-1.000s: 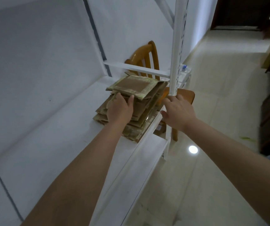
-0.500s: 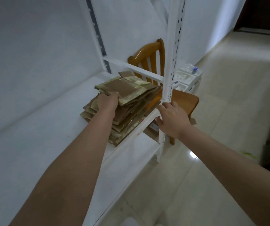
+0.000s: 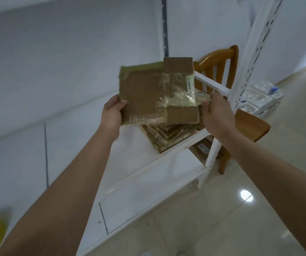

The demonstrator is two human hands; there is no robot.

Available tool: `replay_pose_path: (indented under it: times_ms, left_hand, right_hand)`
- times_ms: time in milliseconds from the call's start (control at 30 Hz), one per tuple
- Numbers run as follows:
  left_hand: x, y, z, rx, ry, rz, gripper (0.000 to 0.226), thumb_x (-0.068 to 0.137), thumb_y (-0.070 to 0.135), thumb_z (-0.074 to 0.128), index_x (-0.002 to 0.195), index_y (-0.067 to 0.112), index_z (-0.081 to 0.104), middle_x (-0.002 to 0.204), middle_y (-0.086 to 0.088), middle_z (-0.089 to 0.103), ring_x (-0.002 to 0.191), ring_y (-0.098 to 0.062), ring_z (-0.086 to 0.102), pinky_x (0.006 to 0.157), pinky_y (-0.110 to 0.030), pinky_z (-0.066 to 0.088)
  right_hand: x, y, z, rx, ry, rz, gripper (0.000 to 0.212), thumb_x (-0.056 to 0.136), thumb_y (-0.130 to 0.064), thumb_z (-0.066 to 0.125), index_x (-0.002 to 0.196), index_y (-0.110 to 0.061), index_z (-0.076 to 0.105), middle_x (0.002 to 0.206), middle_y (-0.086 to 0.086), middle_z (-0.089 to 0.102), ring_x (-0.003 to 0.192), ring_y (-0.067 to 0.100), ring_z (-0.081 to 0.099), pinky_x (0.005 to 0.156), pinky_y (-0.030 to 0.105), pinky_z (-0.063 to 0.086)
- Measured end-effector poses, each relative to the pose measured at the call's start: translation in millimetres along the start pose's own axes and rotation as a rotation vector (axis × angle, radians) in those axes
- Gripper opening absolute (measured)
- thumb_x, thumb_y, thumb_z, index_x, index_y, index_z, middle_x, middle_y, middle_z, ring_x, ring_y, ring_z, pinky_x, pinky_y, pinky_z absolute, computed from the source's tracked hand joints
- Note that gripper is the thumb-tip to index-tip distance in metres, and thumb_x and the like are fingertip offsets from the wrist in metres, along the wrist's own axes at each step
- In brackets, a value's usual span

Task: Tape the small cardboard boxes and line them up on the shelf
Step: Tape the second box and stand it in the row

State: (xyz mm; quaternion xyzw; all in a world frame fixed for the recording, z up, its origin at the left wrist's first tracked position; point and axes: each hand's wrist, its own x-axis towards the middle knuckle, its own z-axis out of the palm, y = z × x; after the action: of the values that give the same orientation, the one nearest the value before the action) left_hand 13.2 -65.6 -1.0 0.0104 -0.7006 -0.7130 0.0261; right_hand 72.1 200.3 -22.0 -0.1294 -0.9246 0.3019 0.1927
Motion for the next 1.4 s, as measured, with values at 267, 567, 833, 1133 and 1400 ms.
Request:
replay_pose_path:
  times_ms: [267, 567, 833, 1133, 1400]
  left_hand:
    - [-57.6, 4.9, -143.8, 0.097, 0.038, 0.030, 0.034, 0.101, 0.016, 0.036, 0.113, 0.038, 0.058, 0.104, 0.014, 0.067, 0.099, -0.010, 0.064, 0.073, -0.026, 0.054]
    - [-163.1, 4.4, -373.9, 0.258, 0.067, 0.149, 0.046, 0.098, -0.002, 0.047, 0.135, 0.026, 0.046, 0.085, 0.007, 0.065, 0.076, 0.001, 0.062, 0.073, -0.015, 0.050]
    - [-211.2, 3.8, -527.2, -0.108, 0.363, -0.051, 0.029, 0.104, 0.027, 0.046, 0.094, 0.010, 0.067, 0.095, -0.002, 0.070, 0.095, -0.021, 0.066, 0.089, -0.049, 0.053]
    - [-194.3, -21.5, -633.3, -0.239, 0.579, -0.128, 0.029, 0.103, 0.025, 0.045, 0.090, 0.019, 0.071, 0.081, -0.002, 0.074, 0.074, -0.020, 0.071, 0.065, -0.036, 0.059]
    - [-187.2, -37.9, -684.8, -0.224, 0.436, -0.248, 0.045, 0.098, 0.055, 0.042, 0.116, 0.024, 0.068, 0.105, -0.004, 0.075, 0.097, -0.018, 0.071, 0.085, -0.036, 0.053]
  right_hand:
    - [-55.2, -133.3, 65.7, 0.624, -0.141, -0.140, 0.043, 0.106, -0.036, 0.027, 0.108, -0.006, 0.058, 0.100, 0.009, 0.065, 0.090, 0.016, 0.062, 0.078, 0.026, 0.049]
    - [-190.6, -310.0, 175.7, 0.438, -0.180, -0.329, 0.028, 0.096, -0.003, 0.037, 0.114, -0.008, 0.057, 0.091, 0.000, 0.059, 0.081, 0.019, 0.054, 0.069, 0.025, 0.037]
    - [-276.0, -425.0, 248.2, 0.429, -0.357, -0.360, 0.033, 0.089, -0.002, 0.040, 0.109, -0.014, 0.063, 0.102, 0.006, 0.068, 0.089, 0.022, 0.058, 0.073, 0.026, 0.038]
    - [-307.7, -523.2, 337.7, 0.533, -0.586, -0.309, 0.026, 0.091, 0.001, 0.045, 0.087, -0.016, 0.064, 0.088, 0.006, 0.065, 0.089, 0.018, 0.056, 0.072, 0.029, 0.045]
    - [-341.8, -562.0, 381.9, 0.900, -0.746, 0.079, 0.039, 0.104, -0.019, 0.037, 0.100, -0.003, 0.071, 0.094, 0.009, 0.070, 0.092, 0.028, 0.066, 0.081, 0.035, 0.051]
